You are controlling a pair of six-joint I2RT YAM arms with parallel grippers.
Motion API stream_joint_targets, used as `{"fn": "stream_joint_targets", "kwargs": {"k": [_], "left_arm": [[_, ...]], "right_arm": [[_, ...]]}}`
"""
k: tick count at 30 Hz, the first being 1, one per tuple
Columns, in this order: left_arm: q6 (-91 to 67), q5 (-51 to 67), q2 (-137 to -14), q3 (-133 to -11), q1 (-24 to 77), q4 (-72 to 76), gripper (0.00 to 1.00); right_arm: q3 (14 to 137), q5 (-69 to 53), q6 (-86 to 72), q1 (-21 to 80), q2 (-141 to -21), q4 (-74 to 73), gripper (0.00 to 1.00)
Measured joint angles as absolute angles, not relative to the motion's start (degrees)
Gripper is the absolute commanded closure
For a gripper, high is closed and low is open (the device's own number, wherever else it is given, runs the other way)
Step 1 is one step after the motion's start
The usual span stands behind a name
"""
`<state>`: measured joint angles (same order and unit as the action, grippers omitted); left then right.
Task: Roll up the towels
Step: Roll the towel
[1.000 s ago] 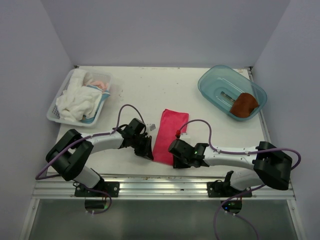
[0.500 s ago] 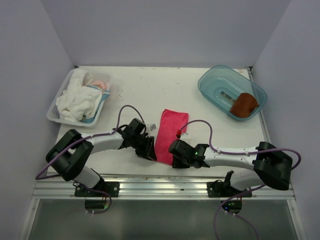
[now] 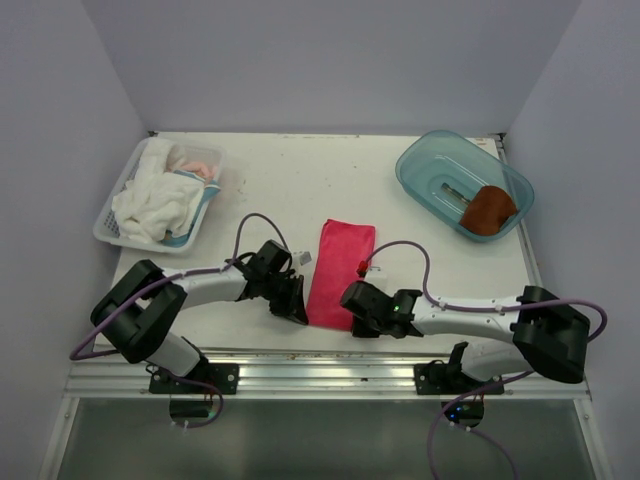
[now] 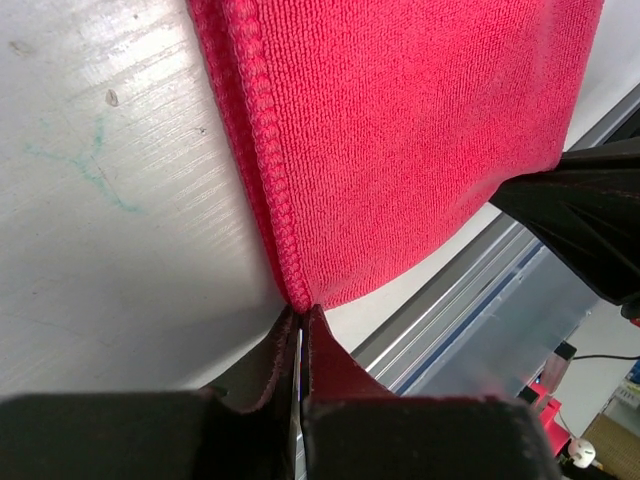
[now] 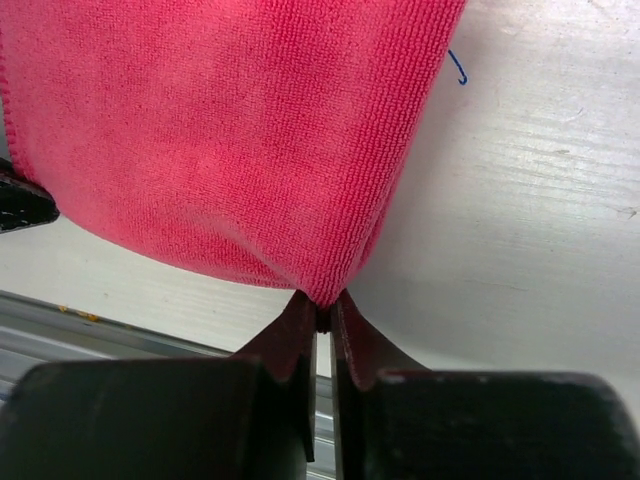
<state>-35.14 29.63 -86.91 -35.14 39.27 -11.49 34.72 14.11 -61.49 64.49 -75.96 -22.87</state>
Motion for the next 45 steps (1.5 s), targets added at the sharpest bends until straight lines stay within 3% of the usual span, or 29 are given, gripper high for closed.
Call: {"fn": "stream_joint_targets", "kwargs": {"k": [19, 23, 25, 26, 27, 28, 30, 33, 35, 45], "left_arm": [[-36.93, 27.75, -83.53, -40.69, 39.57, -16.45, 1.0], [-36.93, 27.81, -83.53, -40.82, 39.57, -16.62, 1.0], [-36.84, 28.08, -83.53, -40.82, 39.57, -16.88, 0.79], [-36.6, 28.16, -83.53, -40.8, 39.57, -17.1, 0.67], [-36.49, 28.16, -83.53, -40.77, 39.57, -17.43, 0.45], [-36.07, 28.12, -83.53, -40.62, 39.57, -17.61, 0.4], [-36.45, 28.08, -83.53, -40.1, 39.55, -17.87, 0.42], [-36.53, 27.86, -83.53, -38.92, 39.55, -18.39, 0.55], [-36.84, 27.68, -83.55, -38.44, 39.55, -18.5, 0.58], [-37.56, 27.9, -86.21, -38.3, 39.99, -17.17, 0.59]], "right_arm": [[38.57, 19.05, -59.96, 64.49, -72.4, -31.83, 1.0], [38.65, 19.64, -59.96, 64.51, -71.44, -32.4, 0.96], [38.68, 19.79, -59.94, 64.49, -71.26, -32.42, 0.91], [38.68, 19.75, -59.94, 64.51, -71.29, -32.42, 0.79], [38.68, 19.57, -59.9, 64.49, -71.4, -32.51, 0.75], [38.63, 19.38, -59.77, 64.49, -71.64, -32.6, 0.71], [38.33, 18.74, -59.66, 64.49, -72.14, -32.62, 0.66], [37.76, 18.55, -59.86, 64.49, -72.16, -33.06, 0.64], [37.43, 18.57, -60.31, 64.49, -71.75, -33.08, 0.63], [31.81, 16.82, -64.99, 64.49, -70.3, -28.84, 0.67]]}}
